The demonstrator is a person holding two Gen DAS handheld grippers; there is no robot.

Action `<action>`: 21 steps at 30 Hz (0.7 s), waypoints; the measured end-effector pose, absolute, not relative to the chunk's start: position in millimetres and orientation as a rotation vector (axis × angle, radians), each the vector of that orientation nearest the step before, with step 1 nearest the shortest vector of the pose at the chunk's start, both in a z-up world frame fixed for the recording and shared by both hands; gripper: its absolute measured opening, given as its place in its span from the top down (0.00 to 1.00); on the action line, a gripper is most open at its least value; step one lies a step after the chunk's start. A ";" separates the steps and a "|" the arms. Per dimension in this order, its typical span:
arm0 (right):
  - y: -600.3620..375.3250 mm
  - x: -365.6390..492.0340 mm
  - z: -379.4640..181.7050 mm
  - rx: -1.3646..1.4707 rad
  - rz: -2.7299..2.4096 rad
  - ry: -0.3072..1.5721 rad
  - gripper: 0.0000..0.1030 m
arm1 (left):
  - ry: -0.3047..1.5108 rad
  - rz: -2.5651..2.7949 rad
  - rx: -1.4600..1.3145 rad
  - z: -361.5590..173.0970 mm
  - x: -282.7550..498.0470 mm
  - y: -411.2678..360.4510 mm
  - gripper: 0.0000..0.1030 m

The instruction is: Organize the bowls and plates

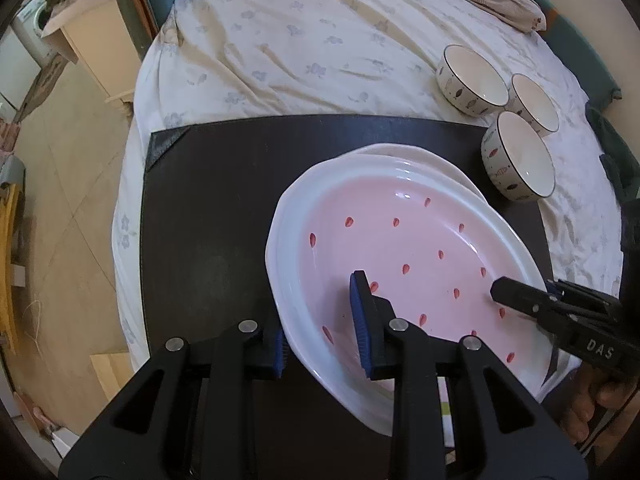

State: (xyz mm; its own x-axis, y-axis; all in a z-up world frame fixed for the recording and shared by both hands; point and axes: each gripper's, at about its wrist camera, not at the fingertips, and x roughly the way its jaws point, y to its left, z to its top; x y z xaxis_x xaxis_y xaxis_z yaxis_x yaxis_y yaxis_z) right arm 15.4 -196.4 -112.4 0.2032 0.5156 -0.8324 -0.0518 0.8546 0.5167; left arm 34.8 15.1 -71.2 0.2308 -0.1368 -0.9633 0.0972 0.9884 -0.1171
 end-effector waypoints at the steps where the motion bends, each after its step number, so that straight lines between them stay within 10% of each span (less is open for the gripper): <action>1: -196.6 15.4 -111.9 0.421 0.410 1.315 0.70 | 1.330 -0.163 -0.030 -71.8 34.6 14.5 0.77; 21: -201.2 20.4 -133.2 0.431 0.387 1.366 0.70 | 1.433 -0.091 0.189 -103.8 33.8 -3.1 0.70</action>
